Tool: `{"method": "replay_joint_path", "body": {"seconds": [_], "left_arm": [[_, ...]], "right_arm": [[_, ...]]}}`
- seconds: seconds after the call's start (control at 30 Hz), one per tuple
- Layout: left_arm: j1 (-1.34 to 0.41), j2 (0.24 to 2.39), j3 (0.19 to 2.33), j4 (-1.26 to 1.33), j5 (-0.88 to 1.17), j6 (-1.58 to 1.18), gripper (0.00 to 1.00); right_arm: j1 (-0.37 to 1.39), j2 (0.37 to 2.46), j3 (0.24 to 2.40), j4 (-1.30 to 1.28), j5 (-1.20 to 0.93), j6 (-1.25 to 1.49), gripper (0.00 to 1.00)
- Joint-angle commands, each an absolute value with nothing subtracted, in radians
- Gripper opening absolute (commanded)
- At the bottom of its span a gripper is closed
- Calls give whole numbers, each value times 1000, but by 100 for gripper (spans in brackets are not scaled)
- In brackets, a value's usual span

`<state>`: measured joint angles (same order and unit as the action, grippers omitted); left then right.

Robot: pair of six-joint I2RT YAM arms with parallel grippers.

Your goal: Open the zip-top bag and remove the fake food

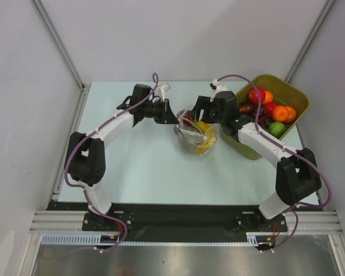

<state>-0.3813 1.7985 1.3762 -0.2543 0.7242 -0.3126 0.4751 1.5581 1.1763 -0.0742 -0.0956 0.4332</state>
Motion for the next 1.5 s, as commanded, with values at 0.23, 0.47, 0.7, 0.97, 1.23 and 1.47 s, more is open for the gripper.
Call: {"method": "replay_joint_path", "body": {"seconds": [0.23, 0.47, 0.7, 0.97, 1.23, 1.47], "left_arm": [[-385, 1698, 1384, -219, 778, -267, 0], [-384, 1700, 1394, -222, 821, -265, 0], [-387, 1687, 1402, -222, 870, -242, 0], [-387, 1686, 1402, -242, 865, -230, 0], [-387, 1690, 1411, -245, 867, -230, 0], [-387, 1686, 1405, -245, 879, -227, 0]], "right_arm": [[476, 1664, 1216, 43, -158, 365, 76], [477, 1697, 1204, 126, -256, 307, 79], [479, 1759, 1235, 186, -333, 291, 74], [480, 1741, 1224, 184, -308, 281, 44], [479, 1733, 1221, 155, -313, 285, 31], [477, 1744, 1212, 198, -308, 298, 32]]}}
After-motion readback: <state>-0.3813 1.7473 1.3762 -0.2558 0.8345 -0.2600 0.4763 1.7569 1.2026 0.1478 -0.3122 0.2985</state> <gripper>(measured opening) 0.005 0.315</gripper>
